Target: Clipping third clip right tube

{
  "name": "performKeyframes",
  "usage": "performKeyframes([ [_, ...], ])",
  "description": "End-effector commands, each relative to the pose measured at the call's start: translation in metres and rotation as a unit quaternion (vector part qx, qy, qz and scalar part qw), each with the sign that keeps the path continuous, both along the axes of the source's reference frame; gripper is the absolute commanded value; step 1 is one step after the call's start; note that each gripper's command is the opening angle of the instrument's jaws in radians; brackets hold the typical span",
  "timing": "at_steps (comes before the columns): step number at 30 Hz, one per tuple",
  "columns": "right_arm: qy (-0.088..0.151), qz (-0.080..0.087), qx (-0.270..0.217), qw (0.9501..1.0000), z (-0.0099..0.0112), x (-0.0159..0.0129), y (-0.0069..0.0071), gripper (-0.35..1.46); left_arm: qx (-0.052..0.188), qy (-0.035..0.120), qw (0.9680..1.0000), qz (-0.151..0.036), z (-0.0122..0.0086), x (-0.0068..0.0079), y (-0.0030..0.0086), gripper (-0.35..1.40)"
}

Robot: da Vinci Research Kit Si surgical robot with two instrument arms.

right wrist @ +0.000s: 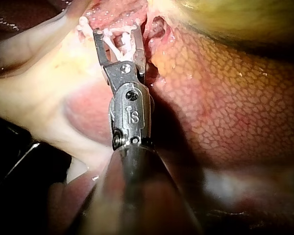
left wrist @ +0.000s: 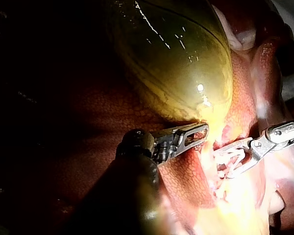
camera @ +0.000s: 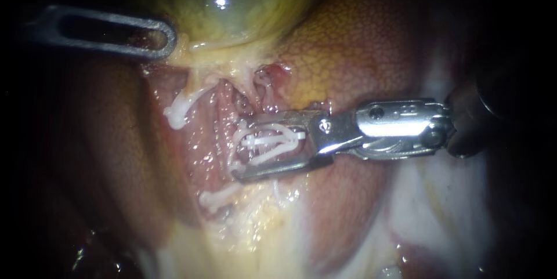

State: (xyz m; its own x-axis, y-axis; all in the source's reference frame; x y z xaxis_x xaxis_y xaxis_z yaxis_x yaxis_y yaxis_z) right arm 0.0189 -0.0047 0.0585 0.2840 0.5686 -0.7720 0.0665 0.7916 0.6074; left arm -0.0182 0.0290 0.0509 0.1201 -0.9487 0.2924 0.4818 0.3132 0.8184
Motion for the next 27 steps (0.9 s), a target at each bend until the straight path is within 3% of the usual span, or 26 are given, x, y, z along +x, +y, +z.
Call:
performKeyframes([
  [1,0.0,0.0,0.0,1.0,-0.0001,0.0,0.0,0.43,0.0,0.0,1.0,0.0,0.0,0.0,0.0,-0.35],
  [12,0.01,0.0,0.009,0.9999,-0.004,-0.0007,0.0001,0.43,0.0,0.0,1.0,0.0,0.0,0.0,0.0,-0.35],
  [19,0.019,0.002,0.018,0.9997,-0.007,-0.0025,0.0009,0.43,0.0,0.0,1.0,0.0,0.0,0.0,0.0,-0.35],
  [27,0.012,0.014,0.018,0.9997,-0.0071,-0.0053,0.0023,0.43,0.0,0.0,1.0,0.0,0.0,0.0,0.0,-0.35],
])
